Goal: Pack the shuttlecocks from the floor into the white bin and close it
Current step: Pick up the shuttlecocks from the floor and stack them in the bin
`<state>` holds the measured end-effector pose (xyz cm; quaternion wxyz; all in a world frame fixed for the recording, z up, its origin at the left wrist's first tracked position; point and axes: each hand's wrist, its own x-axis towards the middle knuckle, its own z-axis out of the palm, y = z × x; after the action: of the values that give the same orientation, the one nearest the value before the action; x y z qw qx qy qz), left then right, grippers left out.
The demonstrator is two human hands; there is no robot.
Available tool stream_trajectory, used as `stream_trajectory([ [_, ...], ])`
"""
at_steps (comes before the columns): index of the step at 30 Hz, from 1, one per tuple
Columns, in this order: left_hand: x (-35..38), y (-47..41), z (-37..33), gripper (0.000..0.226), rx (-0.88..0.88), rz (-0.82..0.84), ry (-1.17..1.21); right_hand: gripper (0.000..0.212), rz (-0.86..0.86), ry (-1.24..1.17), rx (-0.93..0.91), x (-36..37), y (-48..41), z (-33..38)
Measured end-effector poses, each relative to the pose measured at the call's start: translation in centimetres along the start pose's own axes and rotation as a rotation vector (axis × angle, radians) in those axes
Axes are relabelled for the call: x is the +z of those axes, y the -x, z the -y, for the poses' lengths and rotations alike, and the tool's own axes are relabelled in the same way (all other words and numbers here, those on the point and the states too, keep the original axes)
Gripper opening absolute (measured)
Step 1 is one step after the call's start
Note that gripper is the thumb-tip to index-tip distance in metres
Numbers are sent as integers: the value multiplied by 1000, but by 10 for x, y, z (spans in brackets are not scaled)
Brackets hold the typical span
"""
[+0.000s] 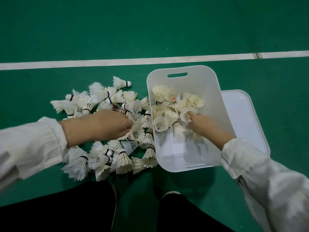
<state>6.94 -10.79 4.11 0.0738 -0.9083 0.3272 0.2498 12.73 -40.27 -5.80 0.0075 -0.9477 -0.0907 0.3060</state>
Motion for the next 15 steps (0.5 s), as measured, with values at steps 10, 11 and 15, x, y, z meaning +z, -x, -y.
stream_trajectory([
  [10, 33, 43, 16, 25, -99, -165, 174, 27, -269, 63, -542, -100, 83, 116],
  [11, 38, 49, 18, 23, -130, -183, 210, 26, -262, 69, -587, -100, 84, 132],
  [15, 62, 73, 30, 24, -269, -218, 334, 26, -153, 129, -645, -73, 69, 189],
])
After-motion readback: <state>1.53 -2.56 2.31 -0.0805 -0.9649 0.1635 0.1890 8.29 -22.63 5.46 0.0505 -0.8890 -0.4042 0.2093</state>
